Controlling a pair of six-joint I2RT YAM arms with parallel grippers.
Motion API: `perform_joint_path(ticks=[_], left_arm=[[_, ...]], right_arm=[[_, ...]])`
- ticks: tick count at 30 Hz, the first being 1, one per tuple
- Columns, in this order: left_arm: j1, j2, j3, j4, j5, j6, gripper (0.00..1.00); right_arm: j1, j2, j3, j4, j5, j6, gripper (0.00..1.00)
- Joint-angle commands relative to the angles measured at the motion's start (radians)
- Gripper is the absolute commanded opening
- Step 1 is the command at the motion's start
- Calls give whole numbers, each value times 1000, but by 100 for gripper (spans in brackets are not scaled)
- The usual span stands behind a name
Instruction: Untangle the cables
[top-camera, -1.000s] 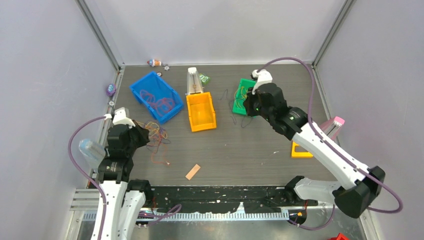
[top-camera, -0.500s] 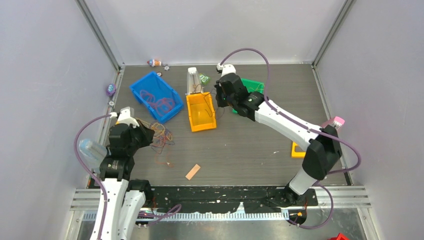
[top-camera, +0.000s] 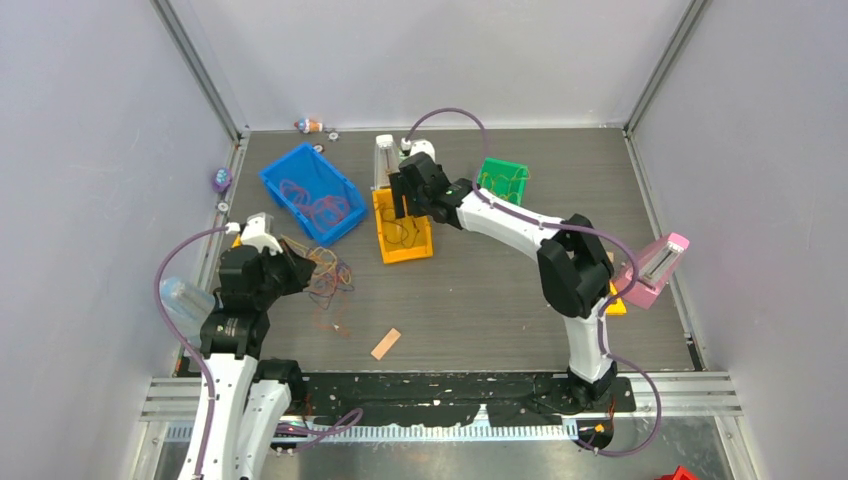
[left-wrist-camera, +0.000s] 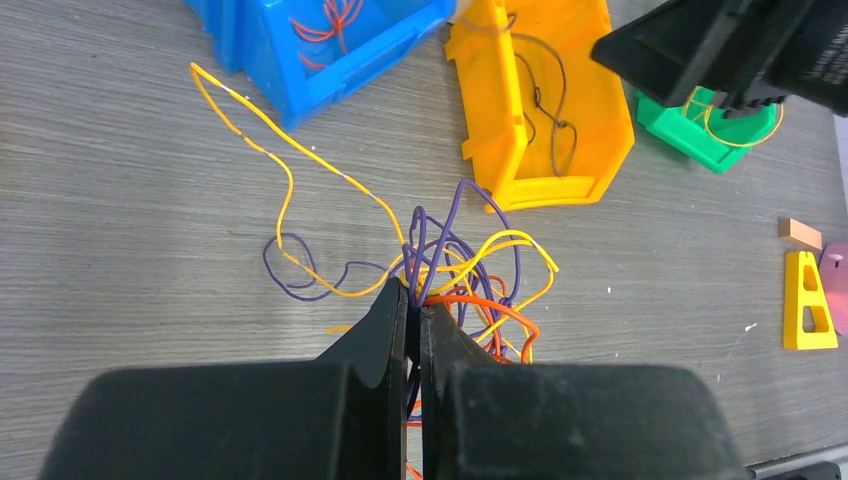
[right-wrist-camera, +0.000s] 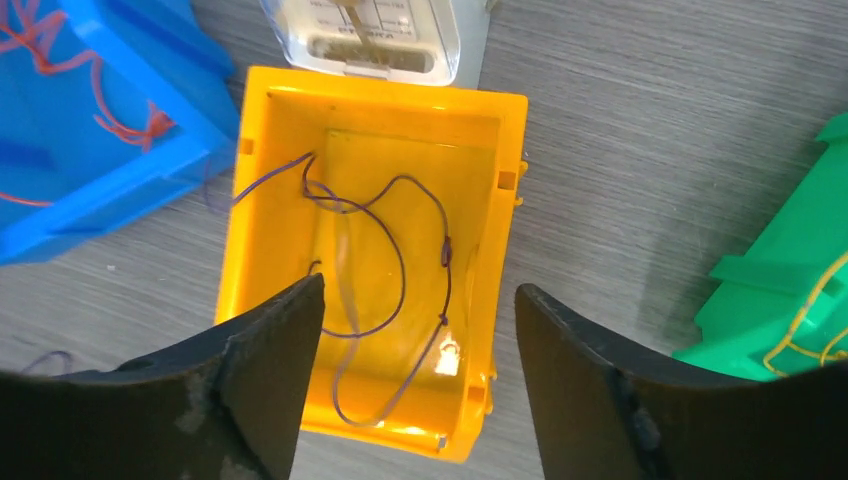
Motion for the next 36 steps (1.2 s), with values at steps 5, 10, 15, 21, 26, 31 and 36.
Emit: perform_joint_path(ticks=[5,10,15,21,26,31,36], left_arm=[[6,6,-1,72,110,5,0],[-5,89,13,105,302,-2,0],[-137,144,51,172,435,-25,0],[-371,185,175,245,456,-47,0],[-383,215,257,240,450,-101,0],[-384,277,219,329,529,-169,0],[-397,298,216,360,563,-178,0]], right_arm=[[5,-117,3,32,-23,-8,78],[5,-316,-253,188,-233,-80,83],[5,-521,-511,315,-416,-170,90],[2,-746,-821,430,-467,-201,94],[2,-925,-1046,632,-575,-182,93],[2,-1054,-1232,838,-741,-177,94],[9,-1023,-1266,914,-855,-148,96]])
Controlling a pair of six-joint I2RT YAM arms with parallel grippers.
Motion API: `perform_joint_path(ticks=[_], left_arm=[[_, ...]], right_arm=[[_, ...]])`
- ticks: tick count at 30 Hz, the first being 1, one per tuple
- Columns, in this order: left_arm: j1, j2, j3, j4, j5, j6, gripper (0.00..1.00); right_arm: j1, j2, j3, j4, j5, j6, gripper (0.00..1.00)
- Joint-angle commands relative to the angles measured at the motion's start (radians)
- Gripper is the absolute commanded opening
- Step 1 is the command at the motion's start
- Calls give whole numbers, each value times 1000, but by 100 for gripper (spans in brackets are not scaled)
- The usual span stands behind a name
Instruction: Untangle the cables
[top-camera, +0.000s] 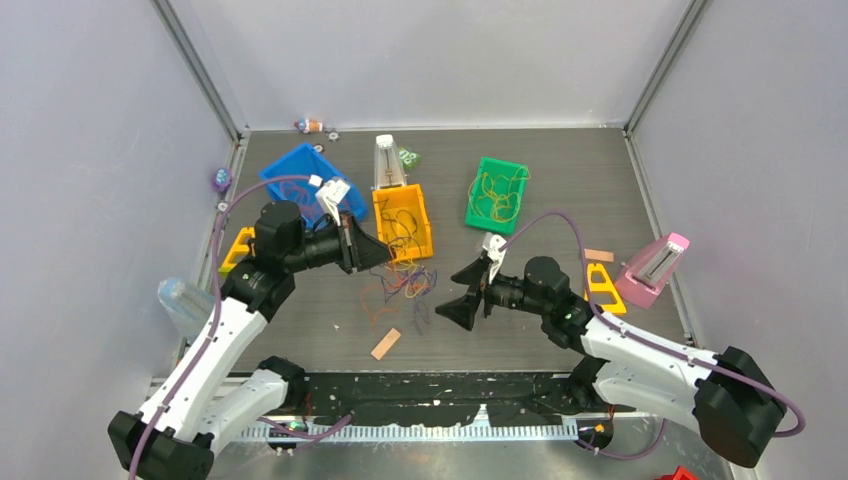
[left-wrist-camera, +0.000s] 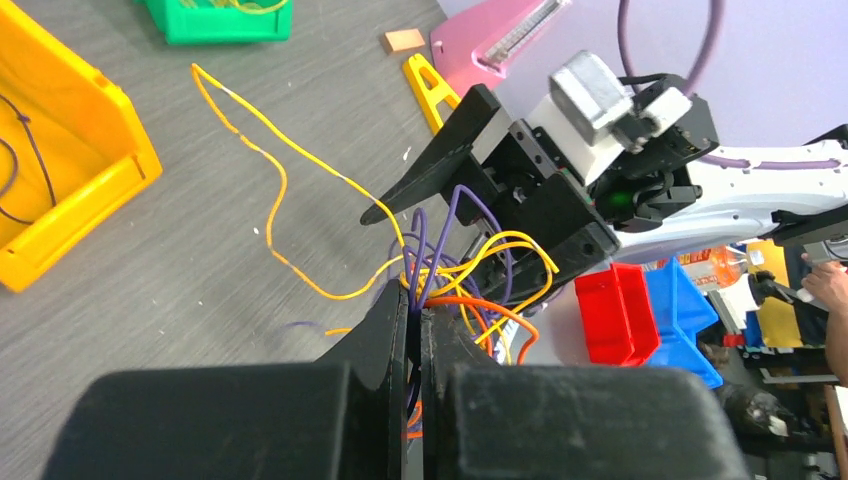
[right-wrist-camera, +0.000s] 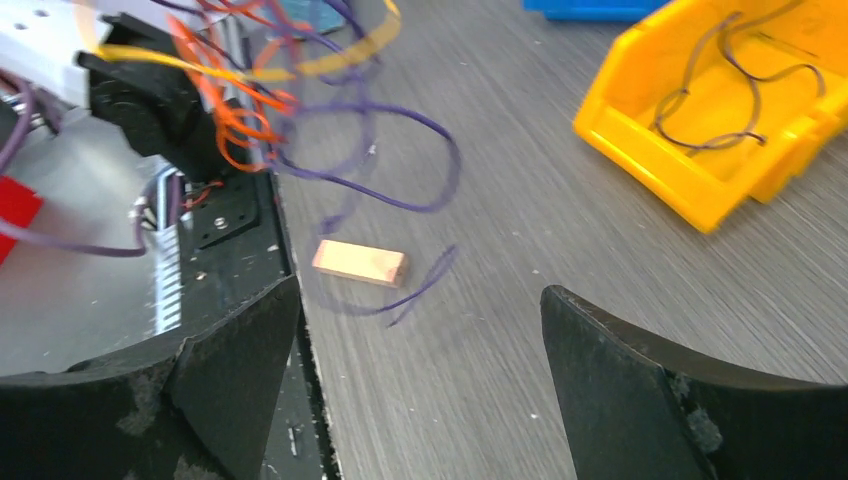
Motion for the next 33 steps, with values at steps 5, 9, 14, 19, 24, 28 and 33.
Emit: perform_joint_path(ticks=[5,9,14,19,24,28,33], left_arm=[[-13,-15,3,67,35,-14,0],[-14,-10,4,65,39,-22,0],[-13,-14,11,63,31,-31,0],[-13,-16,25,56,7,-47,0],[-13,-8,35,55,12,-64,0],[-13,-10,36,57,5,-75,0],[-12,-16,57,-9,-58,-40,0]], right_arm=[[28,62,14,209,-167,20,96],[51,96,44,200,-149,0,96],[63,144,53,229,-56,-14,96],[86,235,66,311,-36,-11,95],[154,342,114,377,25,-11,89],[171,413,133,468,49,22,76],[179,415,110,466,139,30,20]])
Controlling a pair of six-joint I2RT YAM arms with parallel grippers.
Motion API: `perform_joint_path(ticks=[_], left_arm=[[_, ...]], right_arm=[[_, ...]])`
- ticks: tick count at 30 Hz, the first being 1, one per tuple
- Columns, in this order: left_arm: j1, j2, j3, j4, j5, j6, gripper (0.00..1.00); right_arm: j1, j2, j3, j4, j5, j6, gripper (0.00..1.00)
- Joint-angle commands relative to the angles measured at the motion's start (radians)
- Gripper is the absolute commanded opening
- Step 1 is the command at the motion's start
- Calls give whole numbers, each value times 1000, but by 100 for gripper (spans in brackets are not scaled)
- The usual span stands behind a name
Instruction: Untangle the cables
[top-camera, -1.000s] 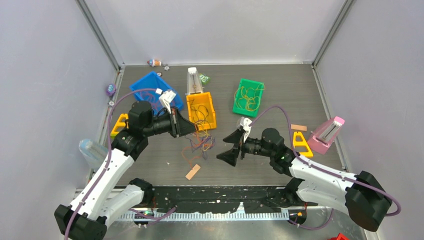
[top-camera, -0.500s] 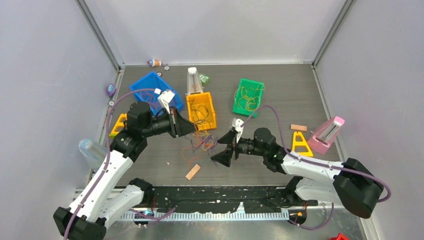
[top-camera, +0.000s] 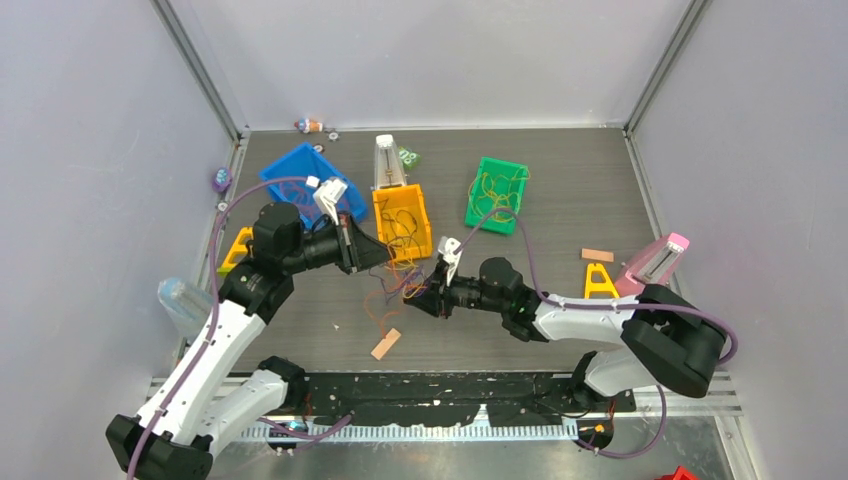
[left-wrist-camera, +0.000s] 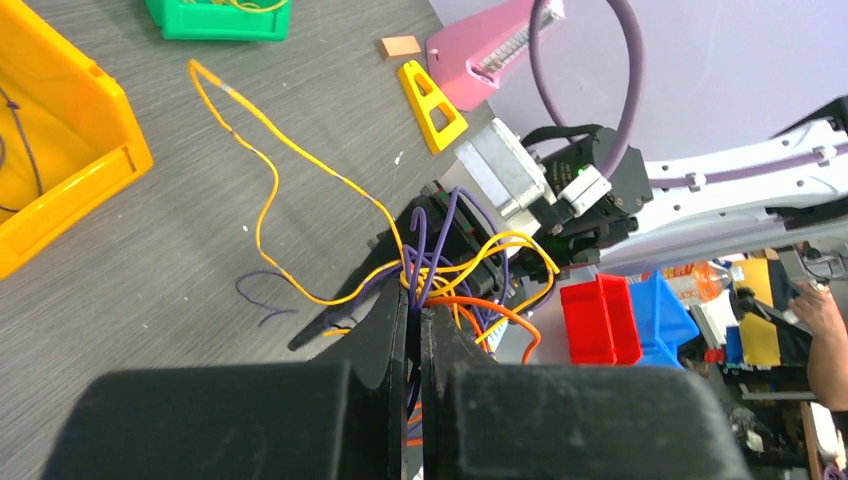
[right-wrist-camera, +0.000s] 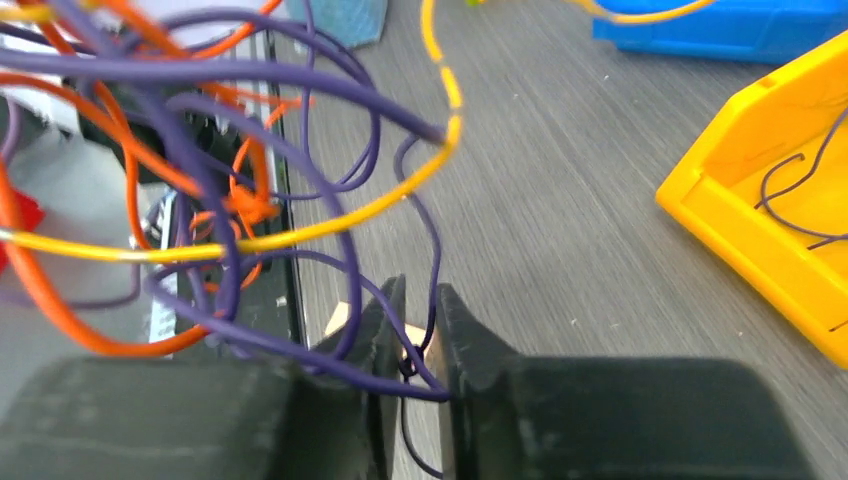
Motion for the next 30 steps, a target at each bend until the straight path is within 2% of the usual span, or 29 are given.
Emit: perform_joint_path(ticks=[1,5,7,9,12,15,17,22,25,30], left_arm=[[-1,-22,72,-33,-77,40,0],[12,-46,92,-88,-169,122,0],[20,-52,114,-150,-266,173,0],[26,-60,129,-215,-421,212,0],[30,-88,114,-254,-638,215,0],[31,-141,46,-255,-858,178,0],[31,-177,-8,-252,-973,138,0],[33,-231,-115,-274,-1119,56,0],[34,-228,-138,-322,-1191,27,0],[34,-193,-148,-380,-1255,37,0]], right_arm=[[7,-40,-10,105,121,17,9],[3,-161,-124,94,286,43,5],[1,-234,-158,28,392,58,5],[-4,-301,-162,-97,574,71,5],[-12,-383,-124,-363,768,106,5],[-37,-476,-82,-573,1027,166,5],[-71,-525,-49,-700,1118,200,5],[-187,-629,40,-952,1169,261,5],[-268,-661,102,-1026,1171,259,5],[-334,-701,159,-1104,1219,218,5]])
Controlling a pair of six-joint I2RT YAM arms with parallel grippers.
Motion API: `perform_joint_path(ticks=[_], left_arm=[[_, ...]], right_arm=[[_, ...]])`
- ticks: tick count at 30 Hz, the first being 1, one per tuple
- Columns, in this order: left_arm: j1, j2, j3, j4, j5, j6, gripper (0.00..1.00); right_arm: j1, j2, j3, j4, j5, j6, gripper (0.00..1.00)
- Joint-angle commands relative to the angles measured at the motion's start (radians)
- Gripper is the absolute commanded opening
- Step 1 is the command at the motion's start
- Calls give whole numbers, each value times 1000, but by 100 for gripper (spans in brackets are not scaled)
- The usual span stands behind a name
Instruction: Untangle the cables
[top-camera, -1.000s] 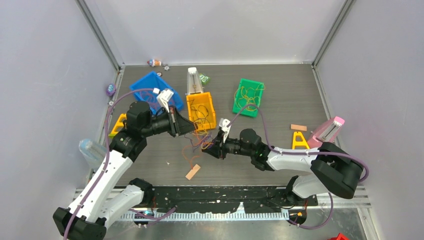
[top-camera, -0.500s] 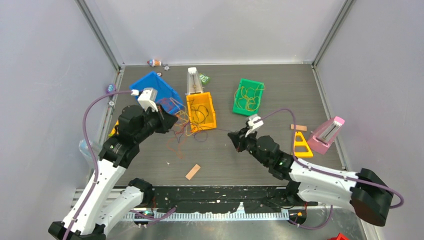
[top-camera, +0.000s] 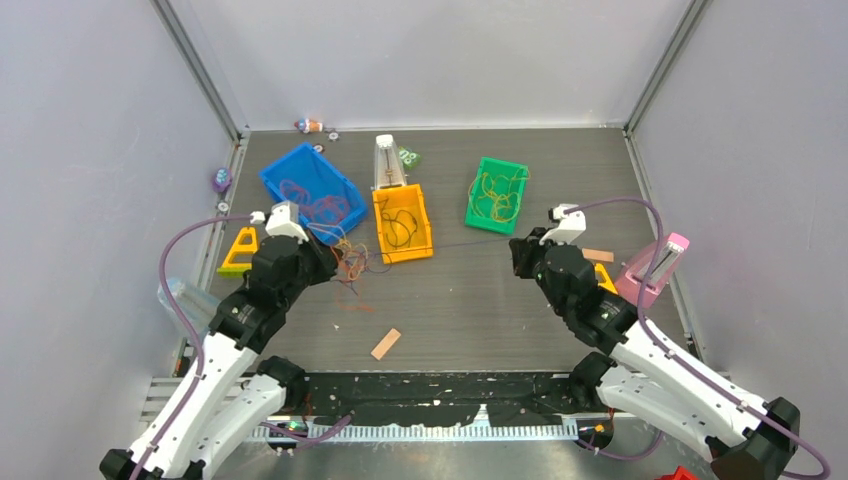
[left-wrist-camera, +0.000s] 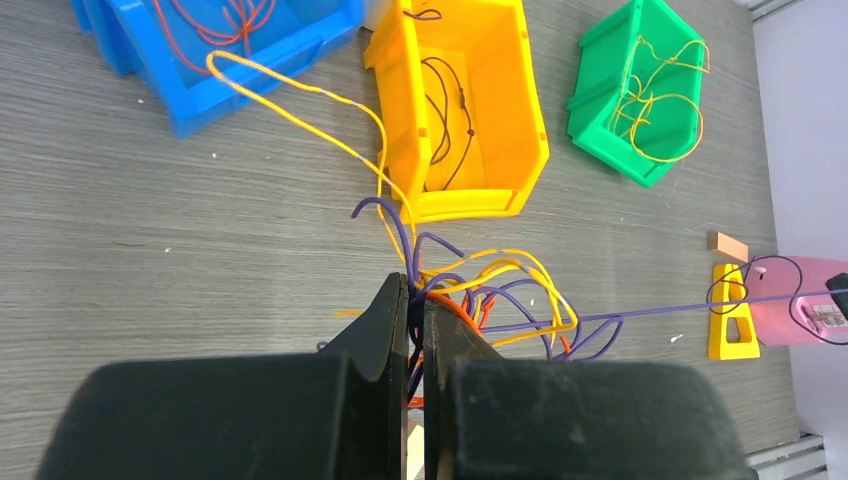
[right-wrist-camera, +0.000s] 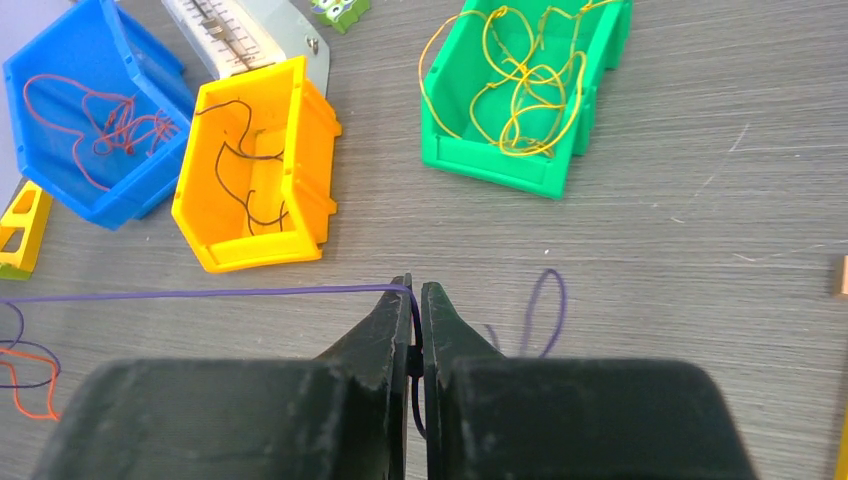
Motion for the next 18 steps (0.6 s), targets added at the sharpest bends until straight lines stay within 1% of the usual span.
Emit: perform_joint_path(ticks=[1,4,7,12,14,15,16,18], left_arm=[[48,14,-18,-156,-398,64,0],[48,17,-31,-158,-409,65,0],[48,14,-37,-142,-397,69,0],[48,13,-39,-110,-346,95,0],[48,15,-38,-97,-328,107,3],[48,17,-37,-99,-336,106,6],[48,19,-36,-101,-344,106,12],[48,24,-29,-109,-355,106,52]], right_arm=[[-112,-62,70,-194,358,-39,5],[-124,-71,83,-204,393,-50,5],[-127,-74,99,-208,374,-55,5],[-128,-80,109,-182,246,-81,5],[-127,-82,117,-169,204,-99,5],[-129,-80,122,-175,203,-99,5],[-130,-77,140,-189,205,-100,5],[-134,-67,184,-215,203,-120,5]])
